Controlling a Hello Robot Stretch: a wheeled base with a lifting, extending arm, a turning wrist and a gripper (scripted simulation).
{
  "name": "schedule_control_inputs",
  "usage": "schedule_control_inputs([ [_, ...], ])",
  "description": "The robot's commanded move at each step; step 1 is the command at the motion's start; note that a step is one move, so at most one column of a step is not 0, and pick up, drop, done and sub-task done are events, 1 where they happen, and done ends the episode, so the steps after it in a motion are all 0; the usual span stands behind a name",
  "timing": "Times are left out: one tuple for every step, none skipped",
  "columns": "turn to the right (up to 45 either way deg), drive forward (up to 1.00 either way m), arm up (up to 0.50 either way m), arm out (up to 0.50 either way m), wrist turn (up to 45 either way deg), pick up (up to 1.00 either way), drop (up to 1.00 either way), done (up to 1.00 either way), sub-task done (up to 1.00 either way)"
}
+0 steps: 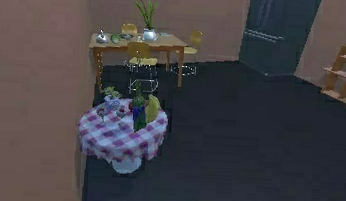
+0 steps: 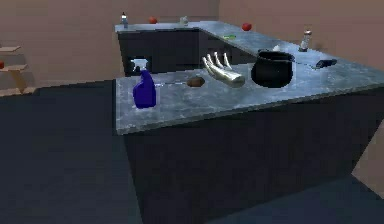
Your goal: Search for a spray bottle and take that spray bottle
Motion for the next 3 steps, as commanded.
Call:
schedule_control_inputs([
  [-9.0, 0.00, 0.00, 0.00, 0.0, 0.00, 0.00, 0.00, 0.00],
  [45.0, 0.00, 0.00, 0.00, 0.0, 0.00, 0.00, 0.00, 0.00],
  [45.0, 0.00, 0.00, 0.00, 0.0, 0.00, 0.00, 0.00, 0.00],
])
